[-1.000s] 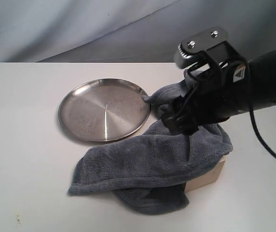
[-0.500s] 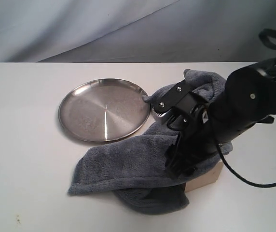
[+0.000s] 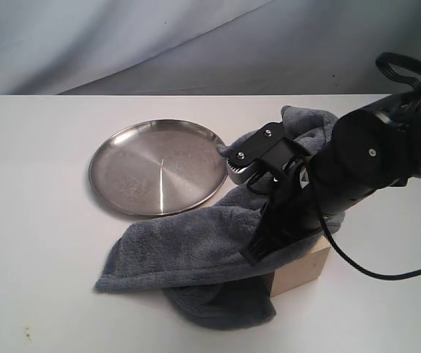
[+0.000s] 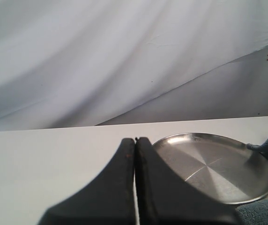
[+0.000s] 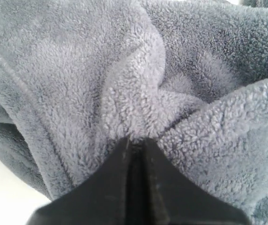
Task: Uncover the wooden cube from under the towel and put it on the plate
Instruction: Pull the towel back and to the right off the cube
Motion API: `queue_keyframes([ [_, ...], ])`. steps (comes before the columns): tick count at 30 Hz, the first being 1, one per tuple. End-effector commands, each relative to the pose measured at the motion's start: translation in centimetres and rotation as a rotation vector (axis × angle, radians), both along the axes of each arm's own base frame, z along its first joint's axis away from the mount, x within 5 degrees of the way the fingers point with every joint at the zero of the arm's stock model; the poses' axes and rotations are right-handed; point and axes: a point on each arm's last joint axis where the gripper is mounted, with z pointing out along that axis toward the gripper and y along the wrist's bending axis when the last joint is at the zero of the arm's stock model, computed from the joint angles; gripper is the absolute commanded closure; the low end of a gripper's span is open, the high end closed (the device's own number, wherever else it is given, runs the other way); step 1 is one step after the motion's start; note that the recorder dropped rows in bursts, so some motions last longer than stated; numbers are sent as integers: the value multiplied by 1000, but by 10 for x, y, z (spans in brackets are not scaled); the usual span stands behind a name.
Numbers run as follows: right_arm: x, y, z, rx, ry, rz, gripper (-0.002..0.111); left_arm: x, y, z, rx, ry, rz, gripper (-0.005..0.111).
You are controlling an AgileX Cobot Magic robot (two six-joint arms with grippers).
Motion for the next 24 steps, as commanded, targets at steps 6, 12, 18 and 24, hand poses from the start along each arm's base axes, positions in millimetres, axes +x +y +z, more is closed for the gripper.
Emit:
queue_keyframes([
  [6, -4, 3, 24, 141, -47, -58, 108, 0, 0, 0, -6, -10, 3, 107],
  [12, -1, -1, 85, 400, -365, -62, 108, 0, 0, 0, -6, -10, 3, 107],
  [18, 19, -29, 110, 478, -518, -166, 108, 0, 0, 0, -6, -10, 3, 107],
  [24, 50, -70, 120, 494, -662, -316, 108, 0, 0, 0, -6, -10, 3, 107],
])
